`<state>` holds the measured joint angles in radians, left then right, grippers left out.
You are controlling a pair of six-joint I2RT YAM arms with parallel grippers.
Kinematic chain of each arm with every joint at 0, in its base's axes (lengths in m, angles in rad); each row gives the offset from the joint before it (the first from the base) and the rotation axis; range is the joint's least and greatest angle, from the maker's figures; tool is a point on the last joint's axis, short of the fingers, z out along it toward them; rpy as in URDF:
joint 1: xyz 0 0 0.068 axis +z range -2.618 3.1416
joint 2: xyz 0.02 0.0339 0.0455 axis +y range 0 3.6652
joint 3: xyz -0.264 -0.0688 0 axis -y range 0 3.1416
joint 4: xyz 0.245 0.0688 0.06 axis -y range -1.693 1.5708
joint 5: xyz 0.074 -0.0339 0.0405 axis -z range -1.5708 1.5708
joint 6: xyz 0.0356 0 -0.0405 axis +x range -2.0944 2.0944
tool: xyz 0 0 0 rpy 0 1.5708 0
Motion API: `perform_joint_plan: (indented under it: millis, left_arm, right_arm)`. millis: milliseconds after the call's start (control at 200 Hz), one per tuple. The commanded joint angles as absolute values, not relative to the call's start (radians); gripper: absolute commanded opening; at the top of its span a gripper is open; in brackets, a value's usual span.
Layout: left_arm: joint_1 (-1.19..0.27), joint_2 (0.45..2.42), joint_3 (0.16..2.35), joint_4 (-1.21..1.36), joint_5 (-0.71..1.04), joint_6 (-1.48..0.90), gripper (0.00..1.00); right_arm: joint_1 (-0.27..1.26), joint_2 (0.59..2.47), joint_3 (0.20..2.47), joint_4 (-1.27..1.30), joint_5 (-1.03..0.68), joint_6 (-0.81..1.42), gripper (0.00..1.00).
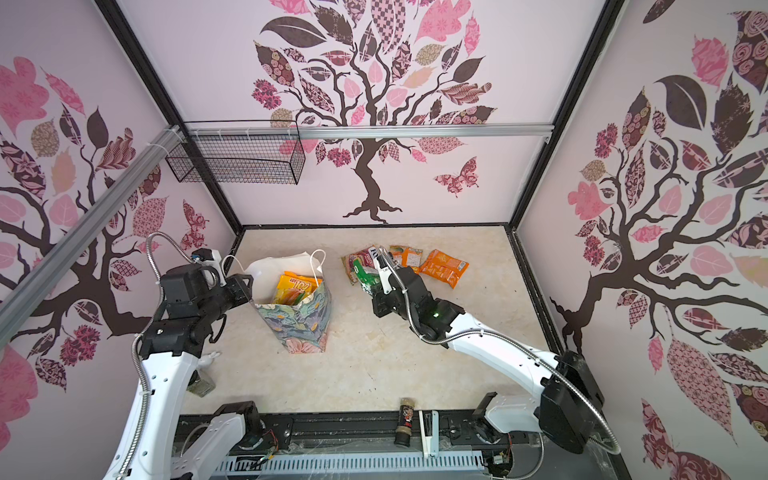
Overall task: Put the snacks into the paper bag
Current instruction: 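Lift the green tea candy bag with the right gripper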
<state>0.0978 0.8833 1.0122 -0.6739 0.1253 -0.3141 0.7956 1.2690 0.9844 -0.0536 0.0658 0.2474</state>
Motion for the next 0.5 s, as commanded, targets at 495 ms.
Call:
perform_joint_plan:
  millis: [495]
  left_arm:
    - [0.104, 0.872, 0.986, -0.647, 0.137, -0.310, 0.35]
  right_arm:
    - [0.942, 1.219, 1.348, -0.159, 0.146, 0.149, 0.00]
